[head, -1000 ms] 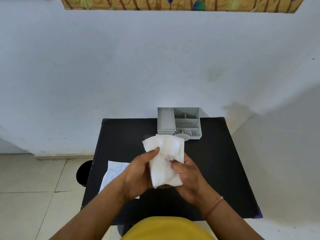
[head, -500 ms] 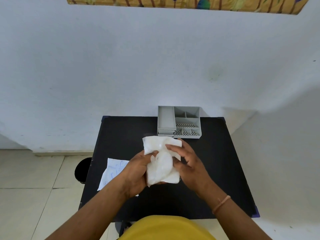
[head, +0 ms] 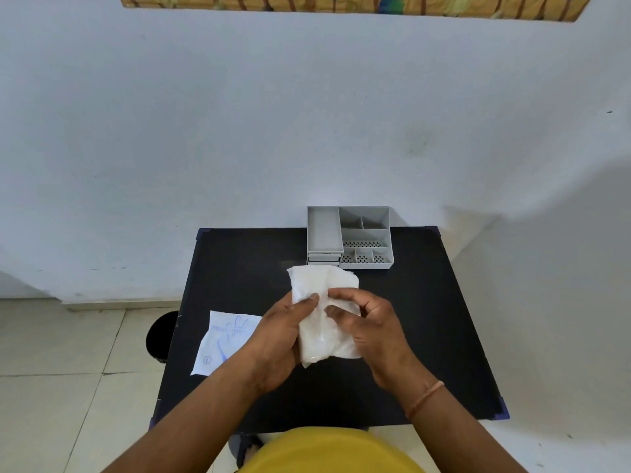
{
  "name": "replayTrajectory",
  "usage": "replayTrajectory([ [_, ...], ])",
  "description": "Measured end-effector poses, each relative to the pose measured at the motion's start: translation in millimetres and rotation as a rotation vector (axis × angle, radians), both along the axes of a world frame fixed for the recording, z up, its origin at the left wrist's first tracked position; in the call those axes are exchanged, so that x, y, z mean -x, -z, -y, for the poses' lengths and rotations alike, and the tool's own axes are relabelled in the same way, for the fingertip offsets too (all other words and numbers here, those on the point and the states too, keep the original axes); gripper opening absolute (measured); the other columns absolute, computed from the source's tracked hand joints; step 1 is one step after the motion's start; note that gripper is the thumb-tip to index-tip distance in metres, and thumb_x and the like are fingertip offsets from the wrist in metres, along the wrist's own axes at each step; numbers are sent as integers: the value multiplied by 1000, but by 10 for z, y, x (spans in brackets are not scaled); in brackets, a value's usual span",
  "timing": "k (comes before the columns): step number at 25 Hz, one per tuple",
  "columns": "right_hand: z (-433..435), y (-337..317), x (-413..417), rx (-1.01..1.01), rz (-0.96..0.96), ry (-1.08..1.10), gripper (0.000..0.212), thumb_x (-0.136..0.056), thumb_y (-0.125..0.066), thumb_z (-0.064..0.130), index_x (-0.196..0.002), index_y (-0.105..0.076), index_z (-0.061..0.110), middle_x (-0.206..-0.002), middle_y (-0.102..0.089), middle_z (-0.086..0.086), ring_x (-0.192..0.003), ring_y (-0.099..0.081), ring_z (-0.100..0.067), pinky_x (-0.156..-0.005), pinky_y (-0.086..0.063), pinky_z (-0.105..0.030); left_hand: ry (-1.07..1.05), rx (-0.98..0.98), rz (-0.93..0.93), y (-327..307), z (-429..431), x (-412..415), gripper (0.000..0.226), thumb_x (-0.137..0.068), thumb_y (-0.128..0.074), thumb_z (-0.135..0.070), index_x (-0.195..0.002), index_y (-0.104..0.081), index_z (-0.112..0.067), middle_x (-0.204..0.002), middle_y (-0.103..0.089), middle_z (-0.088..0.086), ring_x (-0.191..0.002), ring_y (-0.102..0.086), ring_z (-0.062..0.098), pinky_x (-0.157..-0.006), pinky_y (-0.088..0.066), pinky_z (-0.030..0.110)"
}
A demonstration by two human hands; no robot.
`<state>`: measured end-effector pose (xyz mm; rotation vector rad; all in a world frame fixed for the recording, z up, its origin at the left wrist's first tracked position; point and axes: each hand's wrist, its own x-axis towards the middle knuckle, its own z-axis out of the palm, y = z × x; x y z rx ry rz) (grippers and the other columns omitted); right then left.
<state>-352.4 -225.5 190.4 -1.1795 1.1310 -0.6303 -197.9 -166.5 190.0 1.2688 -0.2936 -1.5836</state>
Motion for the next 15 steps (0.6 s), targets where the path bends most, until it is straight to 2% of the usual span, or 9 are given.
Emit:
replayTrajectory([
  [2, 37, 34, 82, 35, -33, 23, 28, -90, -80, 14, -110, -81, 33, -119, -75, 11, -109, -73, -13, -90, -66, -36, 75, 25, 16, -2, -14, 1, 39, -106, -57, -31, -144, -61, -24, -132, -77, 12, -122, -73, 38, -105, -54, 69],
  [4, 74, 37, 179, 12, 14, 63, 29, -89, -80, 10, -108, -81, 31, -118, -75, 13, -105, -74, -11, -88, -65, -31, 124, 32, 15, 26, -20, -13, 46, -100, -55, -47, -141, -64, -26, -134, -75, 14, -123, -71, 43, -105, -50, 74],
  [6, 100, 46, 264, -23, 57, 60, 29, -89, -79, 6, -105, -82, 31, -114, -76, 14, -101, -75, -7, -85, -65, -29, 121, -7, -23, 38, 6, 6, 56, -95, -52, -60, -137, -67, -26, -132, -76, 16, -122, -71, 45, -104, -52, 72],
  [7, 105, 45, 293, -35, 62, 42, 30, -89, -78, 5, -104, -82, 30, -113, -77, 13, -100, -75, -5, -83, -65, -27, 122, -24, -28, 50, 29, 39, 55, -96, -53, -59, -137, -67, -25, -131, -76, 17, -121, -72, 45, -103, -53, 71],
  [11, 149, 87, 422, -5, 13, -14, 29, -89, -79, 8, -105, -82, 32, -115, -76, 10, -104, -75, -13, -79, -64, -25, 70, -30, 117, 144, 137, 225, 28, -102, -64, -19, -128, -72, -13, -121, -80, 20, -111, -76, 43, -96, -53, 78],
  [13, 205, 83, 535, -74, 67, -12, 29, -91, -76, 9, -108, -83, 31, -120, -76, 5, -108, -74, -17, -84, -65, -32, 82, -35, 161, 196, 181, 319, 28, -104, -57, -6, -125, -74, -14, -119, -81, 17, -110, -77, 40, -92, -58, 72],
  [15, 281, 92, 667, -206, 207, -6, 28, -96, -67, 14, -113, -82, 30, -122, -77, 6, -112, -73, -19, -91, -63, -37, 114, -21, 201, 219, 230, 400, 34, -105, -52, -1, -126, -73, -17, -118, -81, 13, -110, -77, 38, -83, -65, 61],
])
